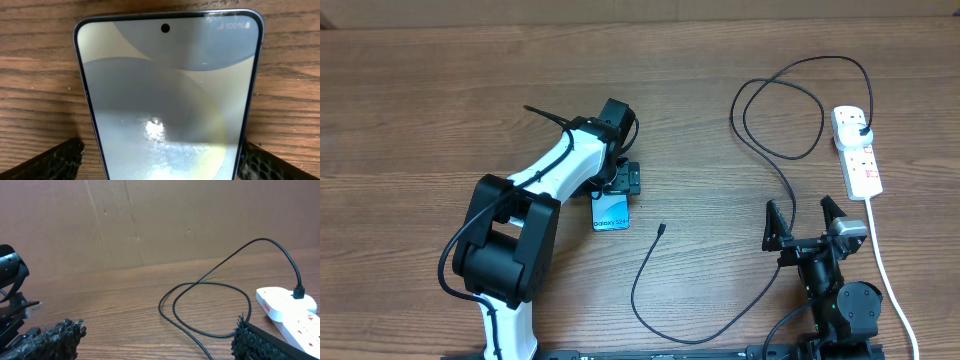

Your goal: Plug charger to phone and switch on socket

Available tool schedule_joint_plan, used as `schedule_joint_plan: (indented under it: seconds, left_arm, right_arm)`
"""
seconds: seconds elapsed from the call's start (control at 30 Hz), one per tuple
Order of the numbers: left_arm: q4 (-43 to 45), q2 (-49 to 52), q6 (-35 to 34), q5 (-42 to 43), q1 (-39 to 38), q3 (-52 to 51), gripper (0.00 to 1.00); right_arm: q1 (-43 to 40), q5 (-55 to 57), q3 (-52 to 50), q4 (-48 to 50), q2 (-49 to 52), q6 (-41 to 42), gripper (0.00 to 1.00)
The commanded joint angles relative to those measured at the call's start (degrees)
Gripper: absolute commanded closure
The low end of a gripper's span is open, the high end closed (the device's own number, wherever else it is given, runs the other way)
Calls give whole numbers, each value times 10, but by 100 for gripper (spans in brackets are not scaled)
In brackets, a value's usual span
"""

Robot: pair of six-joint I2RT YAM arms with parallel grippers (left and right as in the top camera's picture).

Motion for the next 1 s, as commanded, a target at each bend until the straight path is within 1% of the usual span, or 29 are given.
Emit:
schedule_joint_plan:
  seconds: [0.0, 0.1, 0.13, 0.17, 0.23, 0.5, 0.57, 0.77, 0.83, 0.9, 0.97]
  left_arm:
    - [-3, 41, 3, -22, 2, -25, 0]
    - [-3, 41, 3, -20, 2, -25, 0]
    - [-3, 41, 3, -16, 2, -25, 4]
    - [-3, 41, 3, -12, 2, -25, 10]
    - [-2, 41, 3, -10, 2, -25, 15]
    - [-2, 41, 3, -10, 2, -25, 10]
    - [-2, 41, 3, -8, 2, -25, 10]
    - [-2, 41, 3, -8, 2, -25, 23]
    - [-2, 41, 3, -7, 2, -25, 24]
    - [-4, 41, 5, 0, 2, -23, 23]
    - [-12, 41, 5, 19, 2, -16, 17]
  right_arm:
    - [-2, 3, -6, 2, -5, -5, 0]
    - [-2, 3, -6, 2, -6, -5, 0]
    - [-2, 3, -6, 2, -6, -5, 0]
    - [-2, 3, -6, 2, -6, -5, 0]
    - [-2, 3, -6, 2, -6, -5, 0]
    - [-2, 3, -6, 2, -6, -5, 0]
    - [-2, 3, -6, 2, -6, -5, 0]
    - [-2, 3, -6, 2, -6, -5, 0]
    - [-2, 3, -6, 2, -6, -5, 0]
    - [-2, 3, -6, 2, -6, -5, 0]
    - [-2, 3, -6, 2, -6, -5, 0]
